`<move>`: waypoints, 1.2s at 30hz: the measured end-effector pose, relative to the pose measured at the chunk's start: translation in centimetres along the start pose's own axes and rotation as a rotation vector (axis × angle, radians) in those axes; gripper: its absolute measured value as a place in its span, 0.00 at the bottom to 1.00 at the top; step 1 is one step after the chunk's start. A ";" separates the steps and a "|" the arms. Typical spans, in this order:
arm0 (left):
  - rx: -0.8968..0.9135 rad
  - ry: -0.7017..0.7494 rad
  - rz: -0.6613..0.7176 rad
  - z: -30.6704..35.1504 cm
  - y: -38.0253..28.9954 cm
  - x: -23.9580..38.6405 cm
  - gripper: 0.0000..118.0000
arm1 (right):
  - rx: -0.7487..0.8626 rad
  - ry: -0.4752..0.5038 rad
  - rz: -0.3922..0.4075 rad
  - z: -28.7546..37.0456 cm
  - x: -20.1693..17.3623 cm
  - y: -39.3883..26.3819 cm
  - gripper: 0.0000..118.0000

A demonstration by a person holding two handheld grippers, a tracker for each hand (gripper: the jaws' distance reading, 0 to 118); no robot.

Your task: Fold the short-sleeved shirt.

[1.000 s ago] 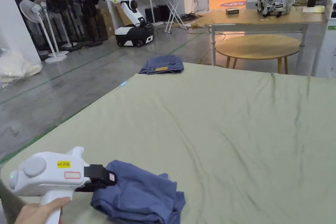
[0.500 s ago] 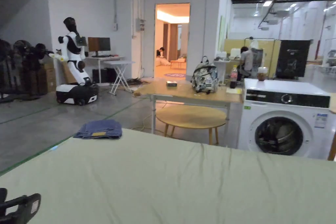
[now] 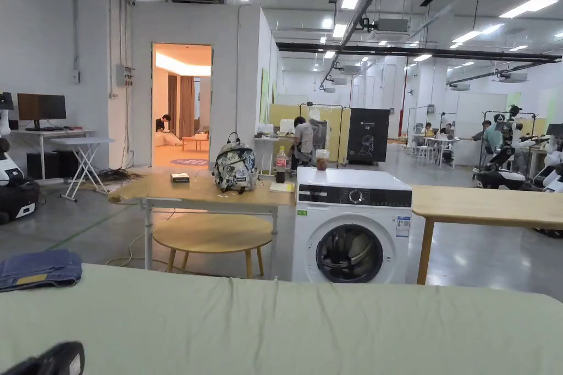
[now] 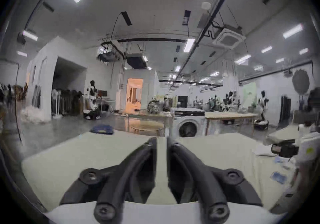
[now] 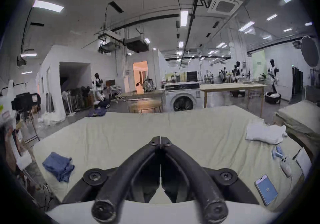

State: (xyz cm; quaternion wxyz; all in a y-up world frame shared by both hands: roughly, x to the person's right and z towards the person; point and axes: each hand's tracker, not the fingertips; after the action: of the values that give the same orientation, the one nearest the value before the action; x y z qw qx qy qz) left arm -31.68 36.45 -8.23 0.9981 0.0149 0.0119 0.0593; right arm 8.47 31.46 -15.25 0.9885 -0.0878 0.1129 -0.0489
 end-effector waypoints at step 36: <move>0.004 0.119 -0.185 1.6 -1.6 3.0 0.74 | 0.165 -0.102 0.116 2.5 -1.4 0.2 0.87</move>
State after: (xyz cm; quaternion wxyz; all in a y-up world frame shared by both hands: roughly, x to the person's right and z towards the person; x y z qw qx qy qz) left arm -28.44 35.18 -6.71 0.9968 0.0124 0.0725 -0.0324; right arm 7.73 32.20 -12.56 0.9980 -0.0017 0.0629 0.0039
